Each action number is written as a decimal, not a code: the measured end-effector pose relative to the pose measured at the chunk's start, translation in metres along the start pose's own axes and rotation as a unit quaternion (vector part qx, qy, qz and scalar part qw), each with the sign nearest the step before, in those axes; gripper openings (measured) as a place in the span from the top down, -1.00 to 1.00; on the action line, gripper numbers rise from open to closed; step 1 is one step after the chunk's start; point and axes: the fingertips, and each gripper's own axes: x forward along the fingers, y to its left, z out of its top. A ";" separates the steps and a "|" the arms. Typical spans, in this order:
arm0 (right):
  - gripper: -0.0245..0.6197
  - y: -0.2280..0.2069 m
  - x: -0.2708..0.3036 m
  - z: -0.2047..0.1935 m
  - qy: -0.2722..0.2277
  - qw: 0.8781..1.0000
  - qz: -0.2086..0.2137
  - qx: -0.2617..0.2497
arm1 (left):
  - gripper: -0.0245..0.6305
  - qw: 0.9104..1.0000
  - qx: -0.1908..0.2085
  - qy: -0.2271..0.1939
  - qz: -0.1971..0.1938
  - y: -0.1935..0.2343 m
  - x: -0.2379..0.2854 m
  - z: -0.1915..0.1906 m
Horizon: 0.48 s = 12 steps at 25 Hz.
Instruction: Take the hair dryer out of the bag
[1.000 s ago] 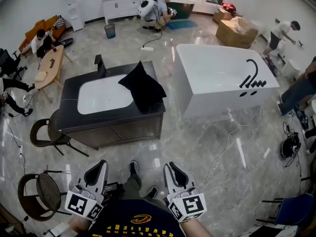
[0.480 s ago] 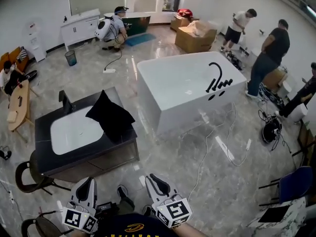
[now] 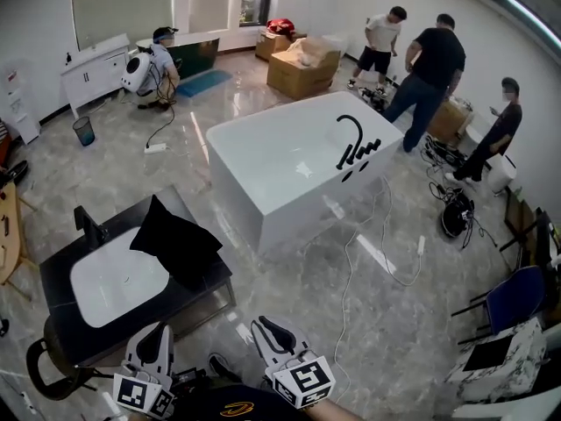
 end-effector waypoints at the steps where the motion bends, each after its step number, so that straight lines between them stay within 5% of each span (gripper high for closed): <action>1: 0.73 0.001 0.006 0.000 0.003 1.000 -0.006 0.001 | 0.89 1.000 0.001 0.000 -0.007 0.006 0.003 0.000; 12: 0.73 0.035 0.066 -0.014 0.063 0.998 -0.006 -0.011 | 0.89 0.996 -0.016 0.063 -0.055 0.055 0.018 -0.036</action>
